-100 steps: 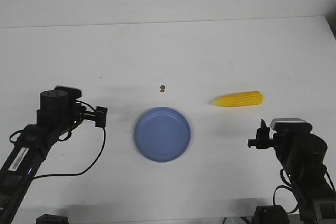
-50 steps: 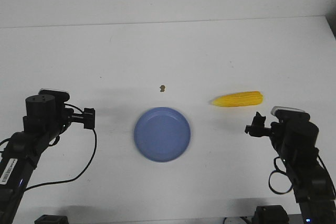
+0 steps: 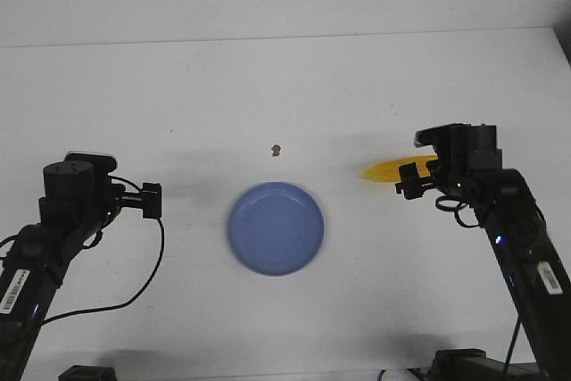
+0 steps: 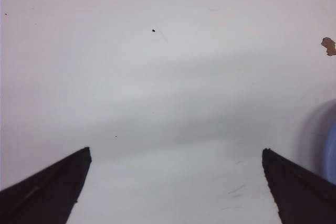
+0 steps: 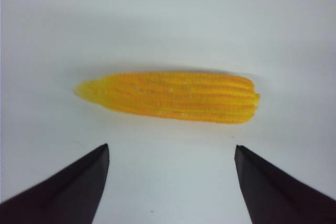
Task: Place corn on plate with both arms
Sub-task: 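Reach the right gripper to the yellow corn and grasp it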
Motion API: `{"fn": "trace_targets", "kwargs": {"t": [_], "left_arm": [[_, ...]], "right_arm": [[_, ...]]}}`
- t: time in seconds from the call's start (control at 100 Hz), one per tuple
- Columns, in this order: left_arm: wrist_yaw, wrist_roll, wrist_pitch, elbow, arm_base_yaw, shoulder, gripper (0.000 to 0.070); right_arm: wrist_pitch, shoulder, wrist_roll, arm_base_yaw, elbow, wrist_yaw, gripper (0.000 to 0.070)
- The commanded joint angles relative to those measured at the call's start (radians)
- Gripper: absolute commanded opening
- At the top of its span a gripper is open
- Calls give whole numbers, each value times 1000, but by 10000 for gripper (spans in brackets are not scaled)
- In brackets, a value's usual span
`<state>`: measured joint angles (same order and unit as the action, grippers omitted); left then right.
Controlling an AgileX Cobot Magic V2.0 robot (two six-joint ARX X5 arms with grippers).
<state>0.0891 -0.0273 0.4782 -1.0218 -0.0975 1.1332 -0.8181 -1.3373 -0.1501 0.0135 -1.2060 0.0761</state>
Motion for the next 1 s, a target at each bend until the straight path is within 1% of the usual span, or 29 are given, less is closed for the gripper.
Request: {"fn": "trace_targets", "kwargs": {"t": [0.0, 0.05, 0.08, 0.16, 0.33, 0.4, 0.46, 0.54, 0.6, 0.67, 0.8, 0.99], "left_arm": [[20, 13, -9, -12, -1, 12, 700], [28, 14, -10, -12, -1, 12, 700], [31, 16, -12, -12, -1, 12, 700], [44, 18, -21, -12, -1, 12, 700], [51, 21, -40, -12, -1, 12, 700], [52, 27, -46, -12, -1, 12, 700], [67, 39, -53, -12, -1, 12, 700], [89, 40, -54, -12, -1, 12, 700], [92, 41, -53, -12, -2, 12, 700], [92, 44, -54, -12, -4, 12, 700], [92, 44, -53, -12, -6, 12, 700], [92, 44, -53, -12, -6, 12, 700]], "right_arm": [[-37, -76, -132, -5, -65, 3, 503], [-61, -119, -171, -12, -97, 1, 507], [-69, -144, -195, -16, -109, 1, 532], [-79, -185, -290, -26, -119, -5, 700], [-39, -223, -501, -62, -119, -10, 700], [-9, -225, -580, -72, -119, -35, 700], [28, -227, -635, -76, -119, -56, 700], [55, -235, -690, -76, -119, -58, 700], [56, -250, -718, -70, -119, -75, 700], [46, -274, -721, -63, -119, -92, 700], [26, -334, -721, -51, -118, -88, 700], [69, -420, -722, -44, -119, -73, 700]]}}
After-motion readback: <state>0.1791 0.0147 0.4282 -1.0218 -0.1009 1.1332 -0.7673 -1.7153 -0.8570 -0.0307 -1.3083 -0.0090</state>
